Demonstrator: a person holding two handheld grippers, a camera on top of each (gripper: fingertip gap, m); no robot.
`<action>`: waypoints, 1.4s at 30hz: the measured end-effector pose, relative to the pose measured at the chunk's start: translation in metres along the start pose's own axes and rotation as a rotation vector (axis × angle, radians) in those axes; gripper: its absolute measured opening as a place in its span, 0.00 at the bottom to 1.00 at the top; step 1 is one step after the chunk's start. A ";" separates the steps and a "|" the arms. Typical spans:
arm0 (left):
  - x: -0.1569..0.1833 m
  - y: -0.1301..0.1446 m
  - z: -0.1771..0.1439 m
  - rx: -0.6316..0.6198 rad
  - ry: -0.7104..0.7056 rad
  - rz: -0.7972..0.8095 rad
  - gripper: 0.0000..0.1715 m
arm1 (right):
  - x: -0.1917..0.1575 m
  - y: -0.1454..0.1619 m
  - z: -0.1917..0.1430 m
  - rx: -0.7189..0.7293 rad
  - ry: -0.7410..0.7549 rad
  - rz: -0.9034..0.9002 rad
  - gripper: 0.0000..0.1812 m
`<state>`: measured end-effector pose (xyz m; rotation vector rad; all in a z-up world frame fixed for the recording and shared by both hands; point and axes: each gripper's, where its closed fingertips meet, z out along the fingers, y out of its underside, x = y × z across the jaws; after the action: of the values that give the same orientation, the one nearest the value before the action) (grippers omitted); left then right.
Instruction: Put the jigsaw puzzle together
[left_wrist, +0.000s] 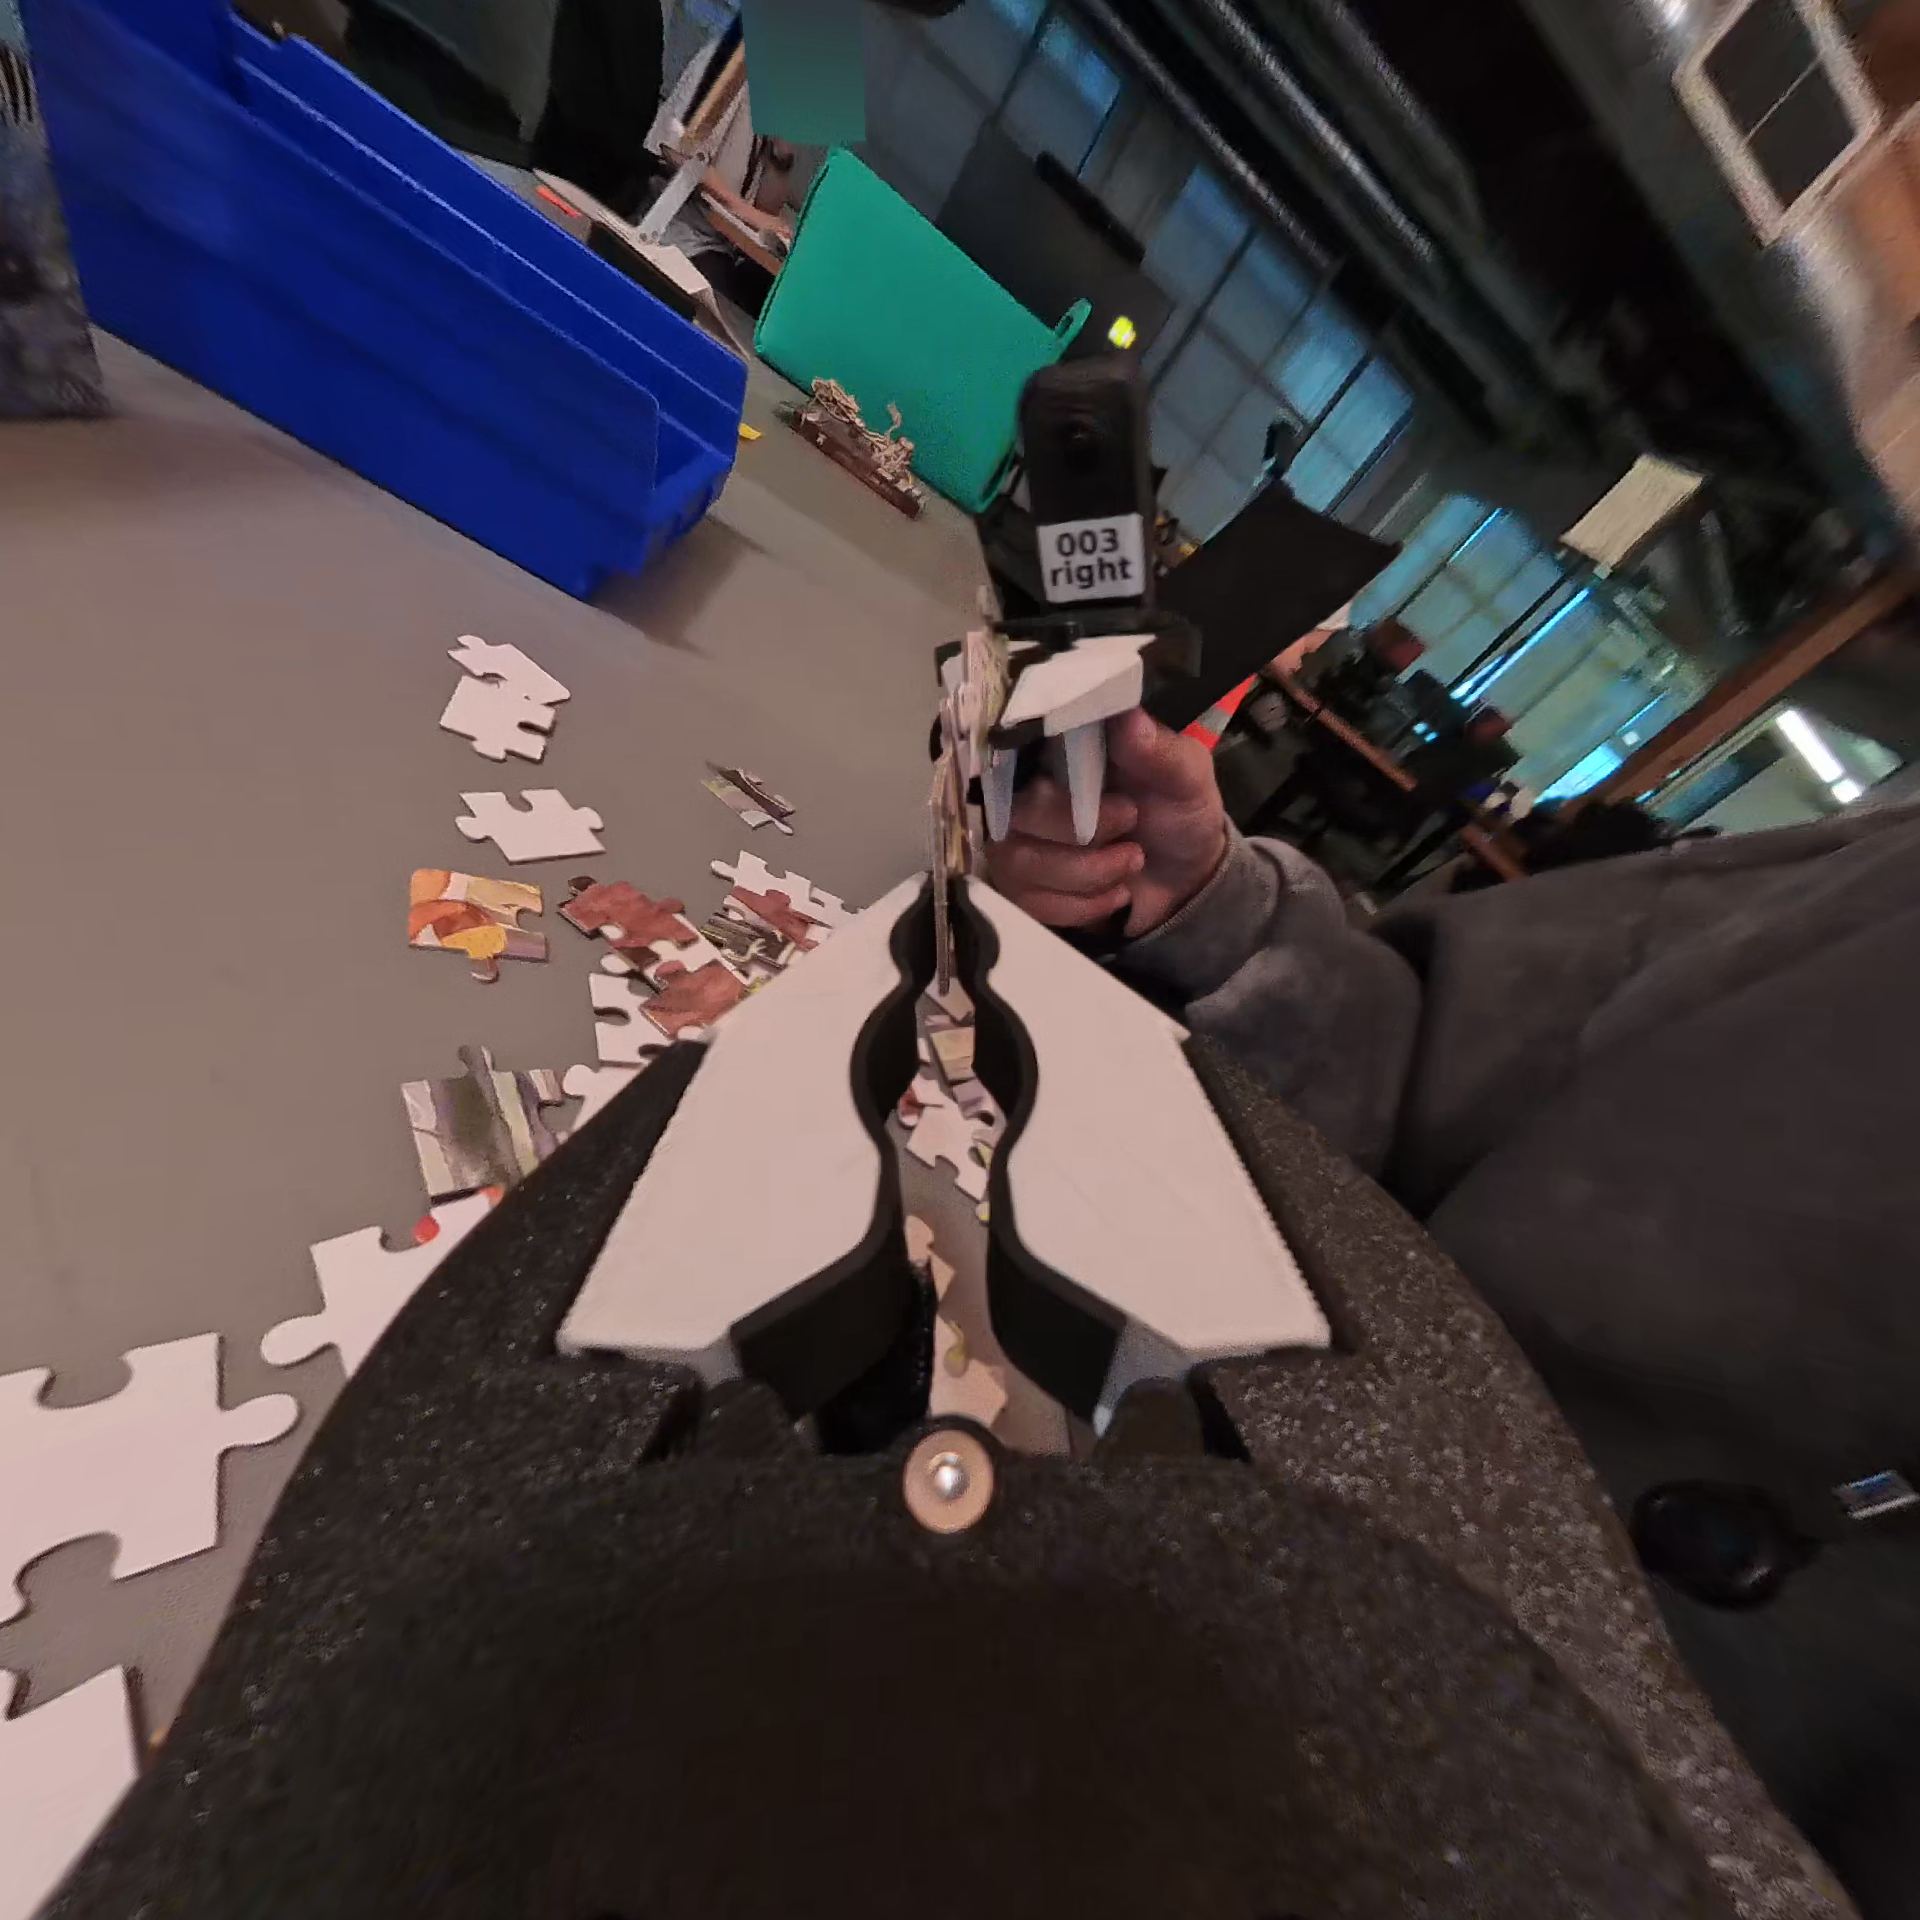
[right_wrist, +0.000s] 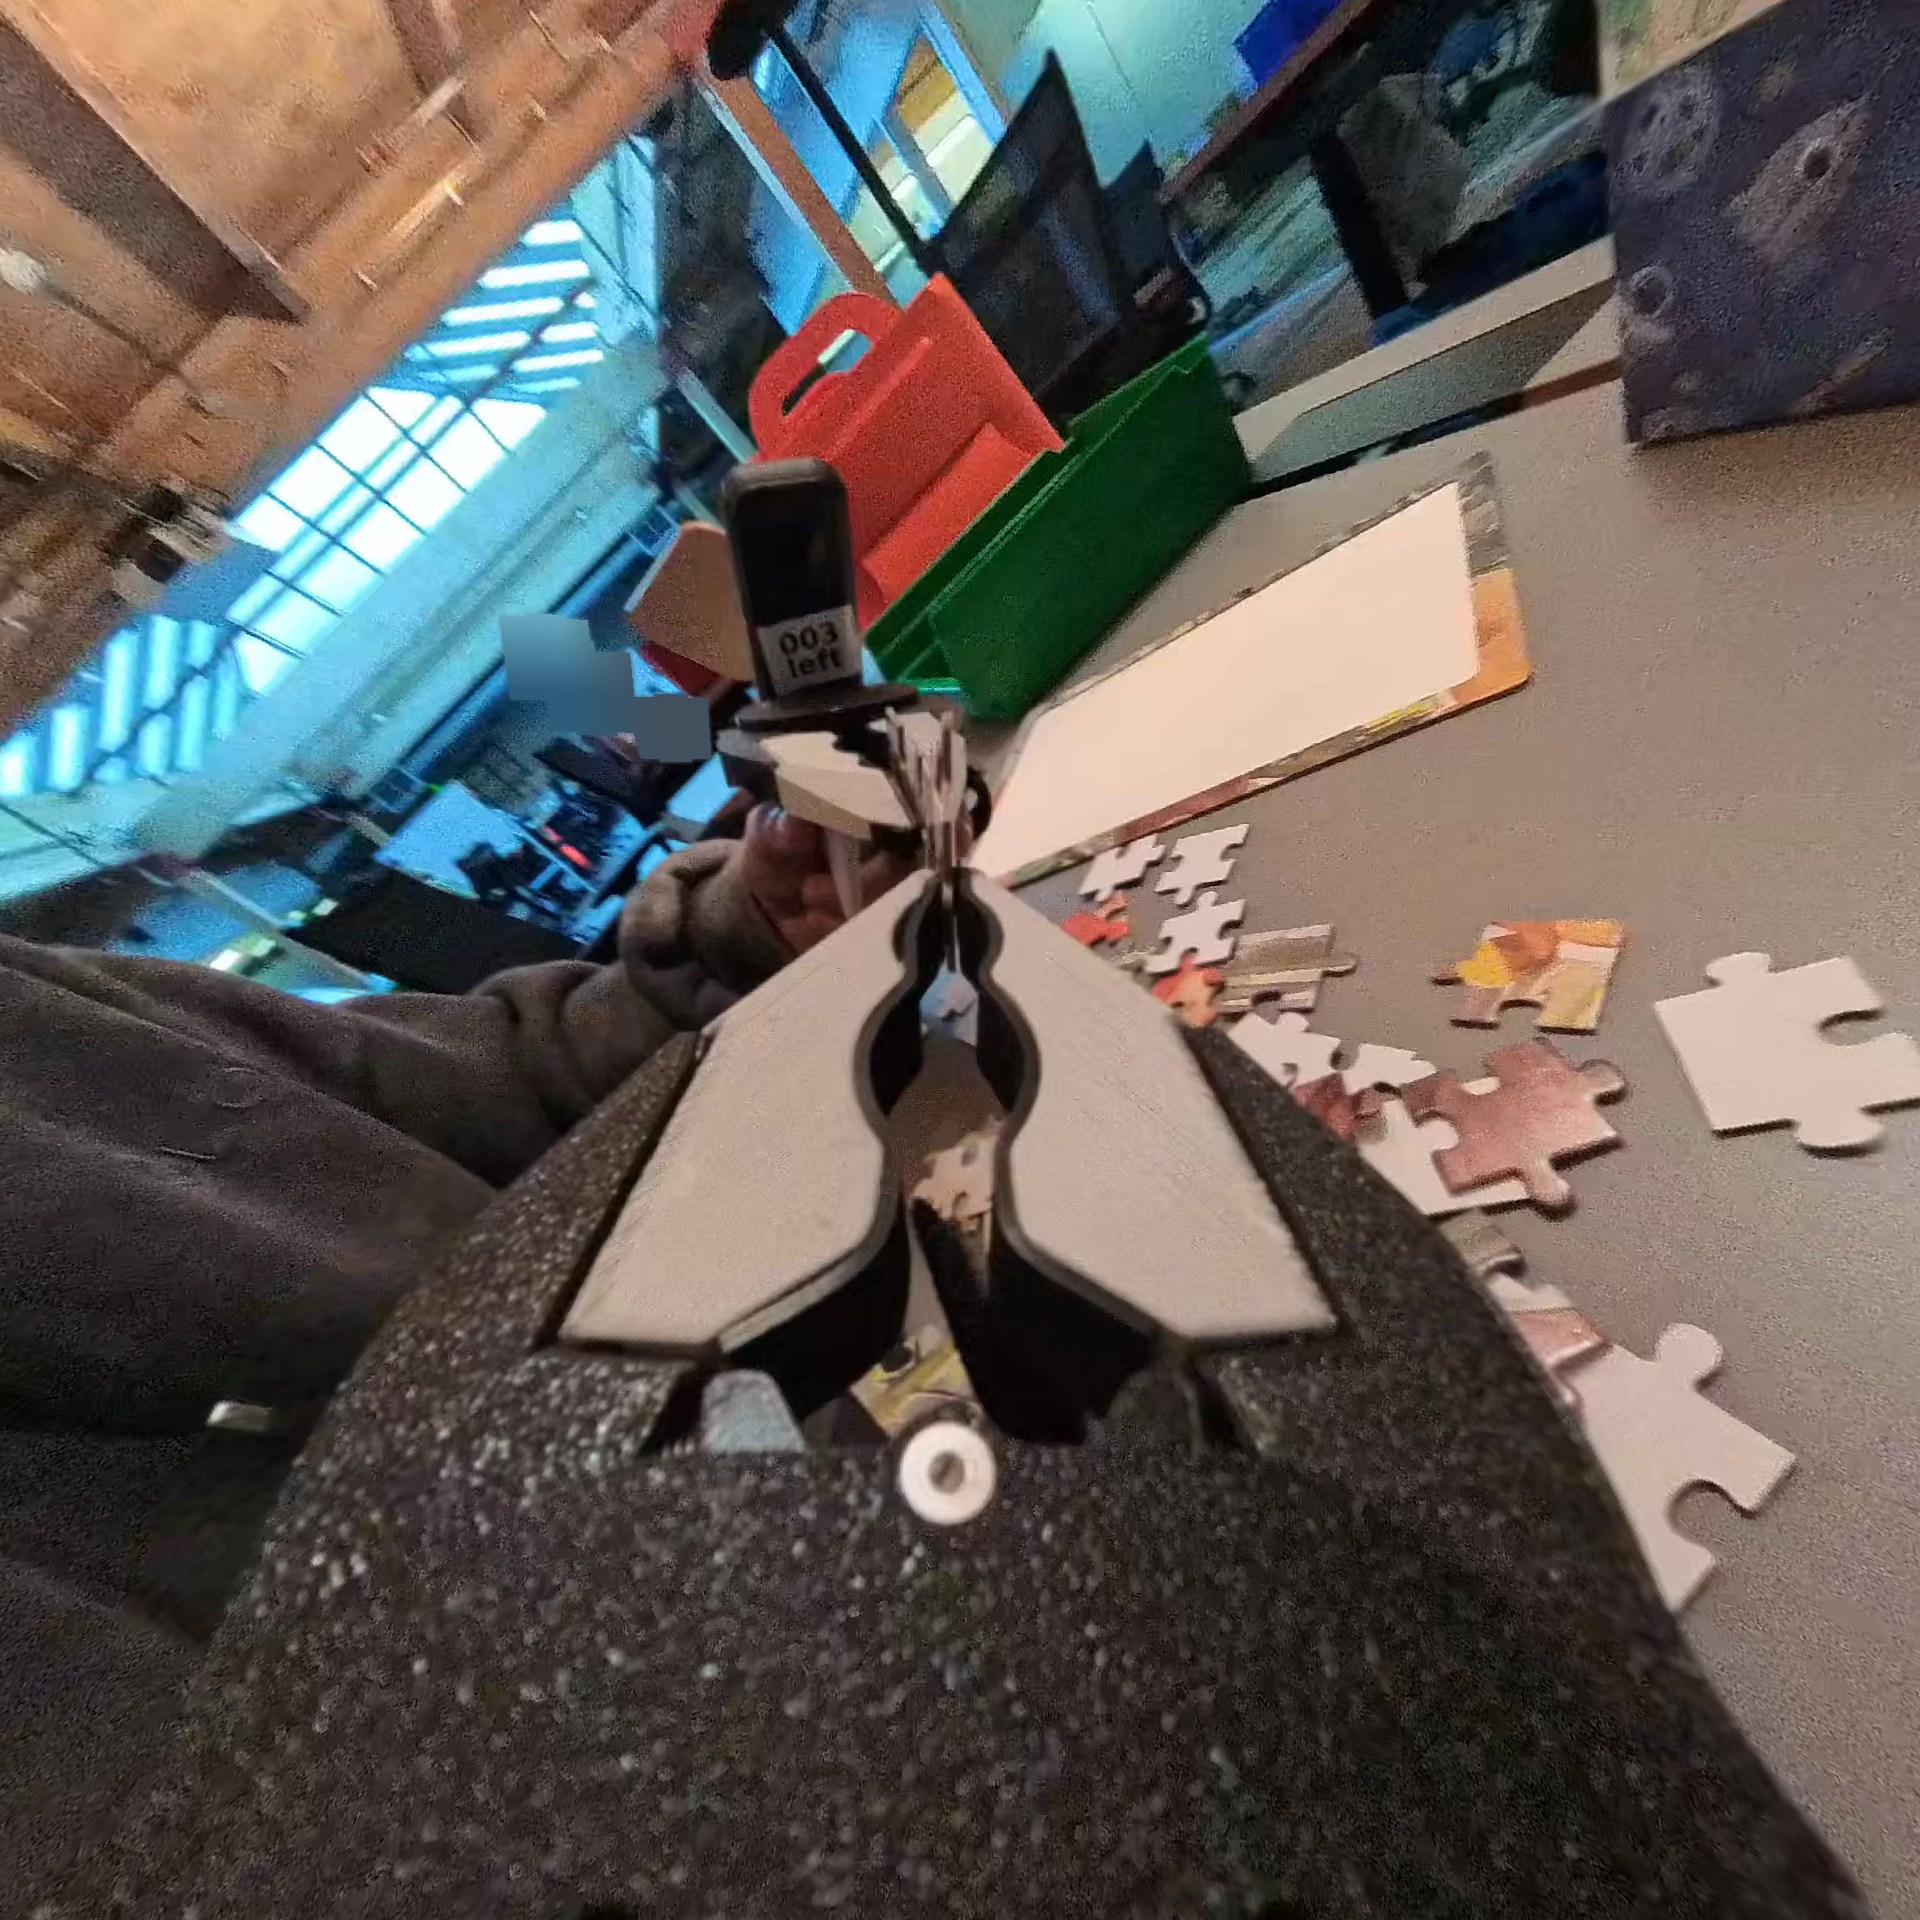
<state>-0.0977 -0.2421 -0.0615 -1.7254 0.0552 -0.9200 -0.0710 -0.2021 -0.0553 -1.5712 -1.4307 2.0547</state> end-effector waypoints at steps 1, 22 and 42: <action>-0.002 0.000 0.000 0.000 0.009 -0.027 0.01 | 0.002 0.002 -0.001 -0.021 0.032 -0.031 0.01; -0.009 0.024 0.017 -0.125 -0.131 0.172 0.01 | 0.015 0.022 0.029 -0.121 0.188 -0.156 0.26; -0.060 0.072 0.032 -0.534 -0.412 0.420 0.35 | 0.095 0.087 -0.038 -0.691 0.517 -0.458 0.40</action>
<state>-0.0914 -0.2151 -0.1565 -2.2504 0.4042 -0.2333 -0.0466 -0.1648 -0.1818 -1.5952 -2.1181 0.8459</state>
